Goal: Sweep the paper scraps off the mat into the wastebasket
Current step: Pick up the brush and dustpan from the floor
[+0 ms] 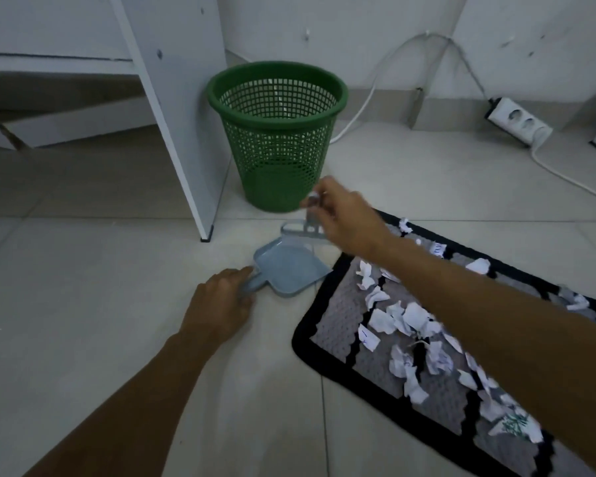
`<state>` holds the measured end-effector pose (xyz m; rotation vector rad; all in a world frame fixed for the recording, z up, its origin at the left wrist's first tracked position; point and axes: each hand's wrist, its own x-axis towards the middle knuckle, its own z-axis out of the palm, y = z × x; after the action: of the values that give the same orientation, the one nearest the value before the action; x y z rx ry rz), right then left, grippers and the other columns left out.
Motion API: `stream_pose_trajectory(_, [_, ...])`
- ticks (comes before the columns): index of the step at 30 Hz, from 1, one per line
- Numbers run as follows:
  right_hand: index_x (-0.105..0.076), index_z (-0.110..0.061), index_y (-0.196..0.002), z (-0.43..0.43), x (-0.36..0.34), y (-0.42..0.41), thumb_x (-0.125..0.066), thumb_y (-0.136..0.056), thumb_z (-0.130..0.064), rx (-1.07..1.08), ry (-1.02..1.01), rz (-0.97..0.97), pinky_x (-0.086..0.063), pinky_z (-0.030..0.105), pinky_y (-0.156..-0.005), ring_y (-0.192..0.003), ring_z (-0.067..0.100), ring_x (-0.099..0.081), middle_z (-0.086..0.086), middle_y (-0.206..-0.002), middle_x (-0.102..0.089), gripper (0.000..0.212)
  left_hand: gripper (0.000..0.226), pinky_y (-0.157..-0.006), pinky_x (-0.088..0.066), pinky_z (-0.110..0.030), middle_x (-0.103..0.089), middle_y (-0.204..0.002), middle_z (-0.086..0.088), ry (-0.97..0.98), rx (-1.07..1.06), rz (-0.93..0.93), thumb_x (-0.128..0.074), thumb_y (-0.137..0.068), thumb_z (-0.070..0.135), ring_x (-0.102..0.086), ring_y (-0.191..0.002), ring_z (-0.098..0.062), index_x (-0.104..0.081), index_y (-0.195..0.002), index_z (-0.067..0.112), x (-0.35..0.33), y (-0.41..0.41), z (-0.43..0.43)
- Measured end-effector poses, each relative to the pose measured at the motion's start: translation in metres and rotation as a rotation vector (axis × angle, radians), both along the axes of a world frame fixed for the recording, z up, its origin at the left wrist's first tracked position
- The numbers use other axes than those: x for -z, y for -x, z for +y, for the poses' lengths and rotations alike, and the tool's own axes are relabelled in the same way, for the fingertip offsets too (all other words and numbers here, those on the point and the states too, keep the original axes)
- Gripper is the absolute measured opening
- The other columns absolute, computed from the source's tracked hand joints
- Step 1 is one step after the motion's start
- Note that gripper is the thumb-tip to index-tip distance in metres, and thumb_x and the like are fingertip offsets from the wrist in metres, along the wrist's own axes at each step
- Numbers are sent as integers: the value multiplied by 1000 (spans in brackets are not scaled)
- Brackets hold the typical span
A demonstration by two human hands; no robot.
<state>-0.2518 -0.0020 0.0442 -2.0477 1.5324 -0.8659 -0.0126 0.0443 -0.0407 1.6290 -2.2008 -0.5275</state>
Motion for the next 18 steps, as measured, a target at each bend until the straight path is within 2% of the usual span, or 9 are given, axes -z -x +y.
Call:
stream_pose_trajectory(3, [-45,-24,-100,8,-22,60,-57,-97,-15,186,43,-91,-59,48,-84,-94,25,-72,11,-111,-72,15,50,-95,-48,-45,-57,-129,-17,-50,89,-12,-59,-85,2,-57,-113,-34,-51,-133,9,1,18,-6])
stream_pose_trajectory(5, [-45,-21,-106,15,-28,100,-58,-96,-12,316,64,-99,-59,49,-85,-95,25,-71,14,-113,-71,19,43,-99,-45,-34,-60,-128,-13,-53,73,37,-59,-85,-2,-58,-114,-30,-58,-126,9,4,25,-9])
stream_pose_trajectory(8, [-41,-21,-125,29,-27,150,-56,-95,-9,485,141,42,-58,45,-83,-87,29,-71,16,-108,-72,36,33,-90,-46,-19,-69,-113,0,78,121,148,-62,-83,-5,-64,-102,-16,-69,-111,12,2,32,-13])
stream_pose_trajectory(10, [-46,-26,-127,38,-22,173,-53,-96,-13,563,189,153,-57,44,-82,-84,31,-70,16,-101,-73,34,35,-83,-45,-11,-70,-99,11,156,190,181,-57,-81,-10,-61,-91,-5,-72,-105,10,-4,36,-13])
stream_pose_trajectory(13, [-58,-23,-115,48,-2,192,-47,-100,-20,608,138,239,-56,46,-78,-84,37,-69,19,-98,-73,19,36,-77,-37,-7,-74,-91,1,201,232,138,-59,-74,-20,-65,-81,-16,-73,-97,3,-12,46,-9])
stream_pose_trajectory(14, [-59,-22,-114,51,6,192,-47,-99,-20,616,97,244,-56,45,-77,-84,37,-68,20,-97,-72,19,36,-77,-36,-5,-73,-92,10,177,232,134,-60,-73,-21,-65,-80,-11,-74,-96,3,-12,48,-8])
stream_pose_trajectory(16, [-59,-19,-113,56,19,183,-48,-100,-19,595,75,247,-55,41,-73,-80,36,-67,18,-95,-72,18,32,-77,-32,5,-54,-84,50,132,255,146,-61,-75,-19,-58,-79,9,-73,-96,2,-13,52,-6])
stream_pose_trajectory(17, [-60,-17,-113,56,23,176,-48,-100,-17,566,83,250,-53,37,-69,-76,34,-66,14,-92,-72,18,31,-76,-29,9,-45,-80,59,122,268,153,-61,-76,-18,-55,-79,12,-73,-96,2,-14,55,-4])
stream_pose_trajectory(18, [-60,-15,-114,56,25,165,-48,-100,-14,532,88,245,-48,30,-65,-71,30,-63,10,-88,-71,18,31,-76,-28,11,-45,-81,58,116,271,162,-60,-76,-18,-56,-81,8,-73,-96,1,-15,57,-2])
